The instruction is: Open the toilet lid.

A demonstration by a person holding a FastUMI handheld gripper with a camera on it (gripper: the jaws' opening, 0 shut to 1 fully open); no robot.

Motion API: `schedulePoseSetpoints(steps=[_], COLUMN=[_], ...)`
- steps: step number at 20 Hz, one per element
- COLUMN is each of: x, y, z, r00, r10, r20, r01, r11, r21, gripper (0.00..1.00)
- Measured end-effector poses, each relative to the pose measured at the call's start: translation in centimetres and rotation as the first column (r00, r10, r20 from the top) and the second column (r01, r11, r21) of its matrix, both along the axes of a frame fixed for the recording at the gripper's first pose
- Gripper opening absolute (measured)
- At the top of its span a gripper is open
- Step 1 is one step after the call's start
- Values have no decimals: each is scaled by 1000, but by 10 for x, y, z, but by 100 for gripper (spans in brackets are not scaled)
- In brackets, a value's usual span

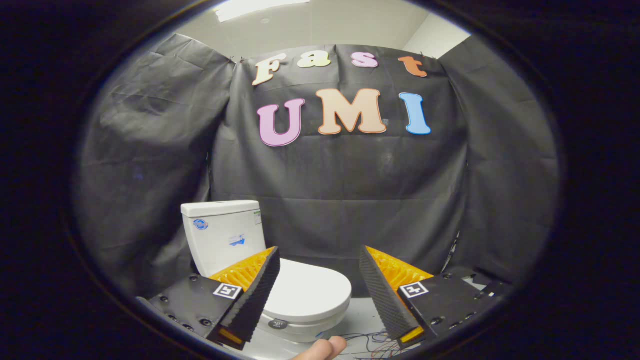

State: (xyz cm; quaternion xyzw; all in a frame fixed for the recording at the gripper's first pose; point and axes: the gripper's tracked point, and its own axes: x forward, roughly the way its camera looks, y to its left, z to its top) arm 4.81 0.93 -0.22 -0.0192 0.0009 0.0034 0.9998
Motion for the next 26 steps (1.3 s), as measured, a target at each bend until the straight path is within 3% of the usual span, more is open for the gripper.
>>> schedulePoseSetpoints(steps=[2, 5, 10, 13, 17, 19, 22, 23, 24, 25, 26], x=[22, 61, 85, 74, 49, 43, 42, 43, 46, 45, 46], y=[11, 19, 38, 48, 57, 66, 92, 99, 101, 99, 103], z=[-12, -25, -111, -172, -230, -252, -287, -298, -305, -312, -312], r00=[998, 996, 977, 947, 907, 899, 870, 854, 847, 849, 859], r10=[31, 50, 29, 7, -3, 17, 80, 94, 104, 112, 128], r20=[-51, -72, -213, -321, -422, -437, -487, -512, -521, -517, -495], r01=[-32, -47, -16, 57, 166, 213, 332, 369, 383, 386, 375], r11=[999, 998, 998, 980, 922, 856, 635, 586, 560, 537, 501], r21=[-32, 44, 62, 189, 349, 472, 698, 722, 735, 750, 780], gripper=[99, 100, 100, 99, 99, 99, 95, 95, 89, 88, 80])
